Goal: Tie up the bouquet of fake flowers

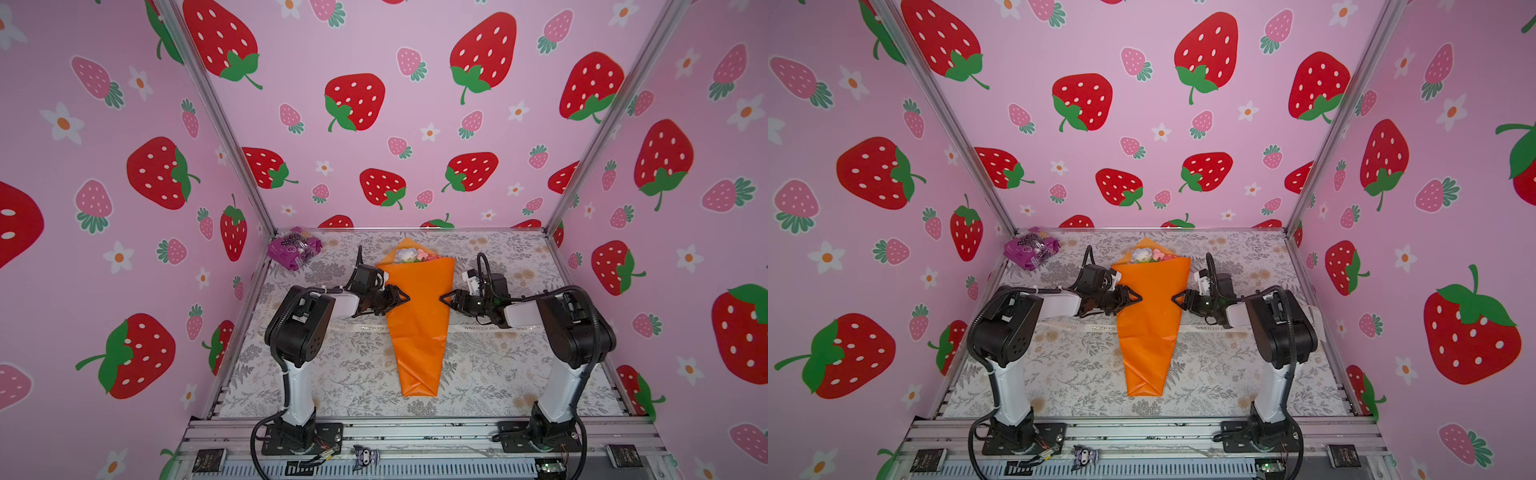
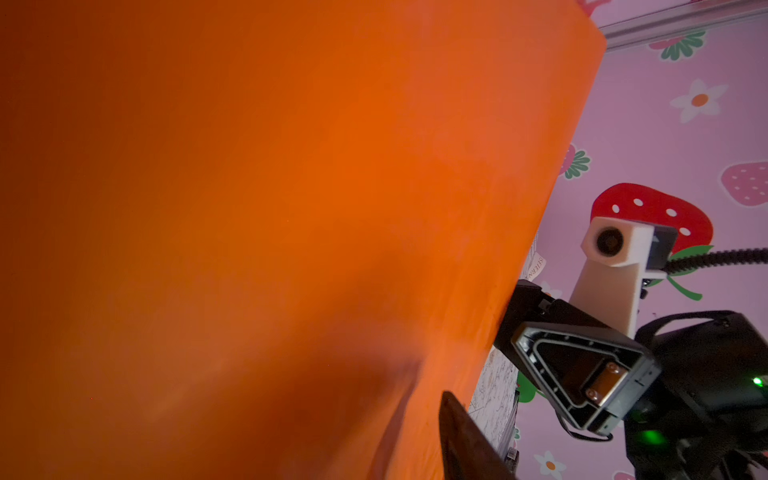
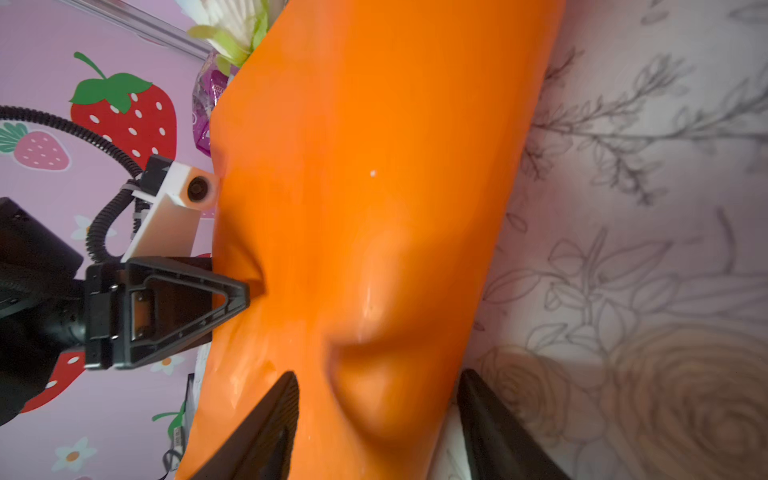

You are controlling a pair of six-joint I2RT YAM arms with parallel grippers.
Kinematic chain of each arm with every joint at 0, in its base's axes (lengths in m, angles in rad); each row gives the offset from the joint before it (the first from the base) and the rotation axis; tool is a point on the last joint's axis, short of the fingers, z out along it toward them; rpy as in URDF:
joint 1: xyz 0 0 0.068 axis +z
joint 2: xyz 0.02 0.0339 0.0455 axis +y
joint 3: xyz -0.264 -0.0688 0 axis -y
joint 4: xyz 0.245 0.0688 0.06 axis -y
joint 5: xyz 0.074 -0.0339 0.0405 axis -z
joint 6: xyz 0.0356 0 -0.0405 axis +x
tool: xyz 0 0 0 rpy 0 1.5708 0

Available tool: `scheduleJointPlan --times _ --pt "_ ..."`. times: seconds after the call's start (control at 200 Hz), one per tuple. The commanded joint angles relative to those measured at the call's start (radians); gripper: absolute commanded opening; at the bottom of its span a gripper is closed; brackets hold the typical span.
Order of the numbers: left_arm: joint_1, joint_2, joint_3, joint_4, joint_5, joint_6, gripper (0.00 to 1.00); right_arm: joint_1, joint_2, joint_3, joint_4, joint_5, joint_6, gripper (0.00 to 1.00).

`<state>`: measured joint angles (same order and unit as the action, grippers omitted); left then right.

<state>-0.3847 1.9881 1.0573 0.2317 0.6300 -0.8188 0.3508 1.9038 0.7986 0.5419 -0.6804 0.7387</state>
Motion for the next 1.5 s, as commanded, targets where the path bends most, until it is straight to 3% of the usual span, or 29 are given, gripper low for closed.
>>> scheduleJointPlan --times 0.0,0.045,0.165,0.35,0.58,0.821,0.866,0.921,1.076,1.236,1.496 --pt "-0.019 0.022 0.042 0.031 0.023 -0.04 0.58 0.01 0.033 0.013 0.05 -0.012 0.021 0.53" --pt "-0.019 0.019 0.035 0.041 0.022 -0.052 0.63 0.008 0.032 0.015 0.043 0.003 0.017 0.39" --pt "-0.014 -0.008 0.017 0.03 0.002 -0.049 0.71 0.002 0.009 0.008 0.006 0.064 0.002 0.17" --pt "-0.001 -0.075 0.002 -0.065 -0.055 0.015 0.81 -0.012 -0.018 -0.003 -0.035 0.121 -0.009 0.07" --pt "0.035 -0.115 -0.04 -0.065 -0.033 0.018 0.83 -0.016 -0.015 -0.008 -0.037 0.124 -0.004 0.06" --pt "0.04 -0.15 -0.058 -0.104 -0.031 0.043 0.77 -0.018 -0.013 0.019 -0.066 0.087 -0.037 0.1" --pt "0.041 -0.148 -0.059 -0.111 -0.025 0.047 0.75 -0.018 -0.012 0.03 -0.08 0.071 -0.045 0.15" --pt "0.04 -0.146 -0.065 -0.101 -0.017 0.04 0.71 -0.018 -0.011 0.039 -0.098 0.055 -0.053 0.3" --pt "0.041 -0.187 -0.089 -0.1 -0.025 0.041 0.7 -0.022 -0.083 0.023 -0.148 0.077 -0.074 0.42" --pt "0.041 -0.222 -0.081 -0.185 -0.067 0.092 0.7 -0.036 -0.151 0.017 -0.21 0.11 -0.101 0.51" --pt "0.04 -0.11 -0.071 -0.09 -0.001 0.025 0.67 -0.038 -0.098 0.002 -0.142 0.064 -0.045 0.58"
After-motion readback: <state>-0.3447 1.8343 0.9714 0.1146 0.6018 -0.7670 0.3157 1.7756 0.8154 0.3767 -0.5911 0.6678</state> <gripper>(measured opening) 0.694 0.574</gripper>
